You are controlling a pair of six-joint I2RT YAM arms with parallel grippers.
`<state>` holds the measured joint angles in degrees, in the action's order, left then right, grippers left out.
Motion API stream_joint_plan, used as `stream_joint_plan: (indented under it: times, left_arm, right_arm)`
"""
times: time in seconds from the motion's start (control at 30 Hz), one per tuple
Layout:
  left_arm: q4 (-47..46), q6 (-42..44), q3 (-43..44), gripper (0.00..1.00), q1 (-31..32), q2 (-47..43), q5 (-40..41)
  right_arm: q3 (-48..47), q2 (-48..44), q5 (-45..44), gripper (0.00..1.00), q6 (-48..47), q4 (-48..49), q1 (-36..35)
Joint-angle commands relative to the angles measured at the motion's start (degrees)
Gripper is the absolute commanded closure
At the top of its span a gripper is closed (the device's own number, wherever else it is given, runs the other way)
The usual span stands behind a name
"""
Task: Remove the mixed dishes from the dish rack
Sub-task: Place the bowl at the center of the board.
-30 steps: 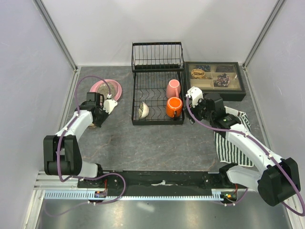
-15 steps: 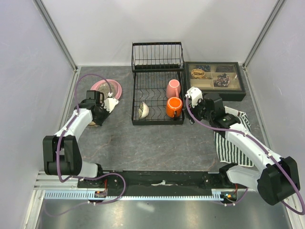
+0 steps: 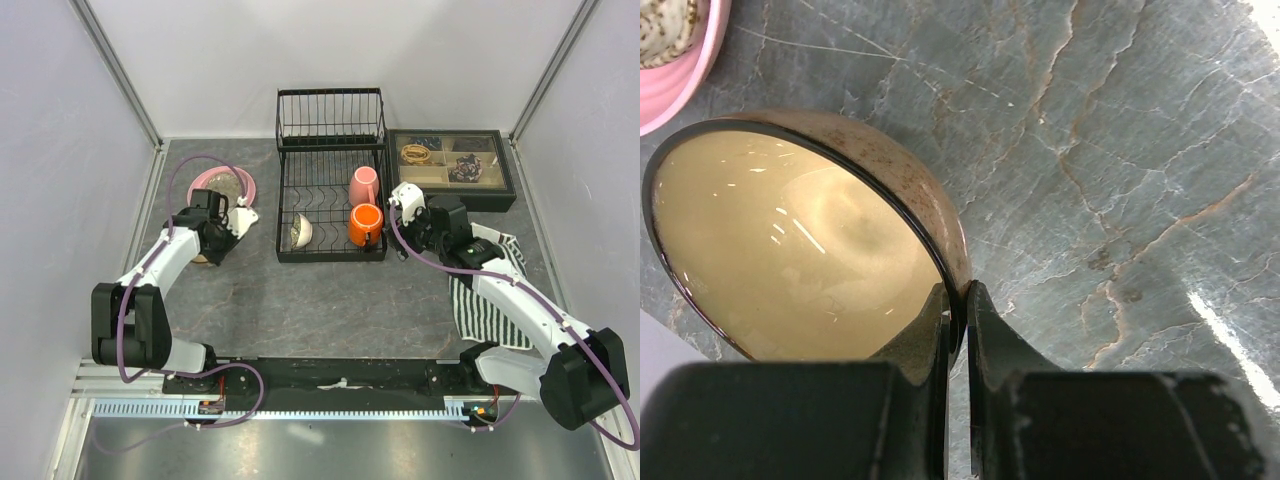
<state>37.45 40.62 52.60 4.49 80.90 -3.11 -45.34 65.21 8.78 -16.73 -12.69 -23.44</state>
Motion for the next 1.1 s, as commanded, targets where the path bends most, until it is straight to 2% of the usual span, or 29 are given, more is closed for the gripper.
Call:
stream_joint_plan:
  times: [0.0,0.4,0.87,1.07]
  left_arm:
    - [-3.08,2.36,1.02,0.98,0.87,-1.45,2.06]
    - [-3.17,2.18,-0.65,0.94,1.13,-1.89,2.94]
    - [-2.56,1.48,-0.83,0.63,1.84,-4.0,1.45]
    - [0.42,-0.01,1.98,0.5,1.92,-6.72,-3.73]
  right_arm:
    - [-0.36,-1.23,0.63,0.21,-0.14,1.7,0.15]
    - [0.08,-1.4,0.72,0.21,-0.14,1.88,0.15]
    - [0.34,-1.31,0.54,0.2,-0.23,1.97,0.15]
    - [0.43,-1.4,0.54,0.2,-0.23,1.97,0.15]
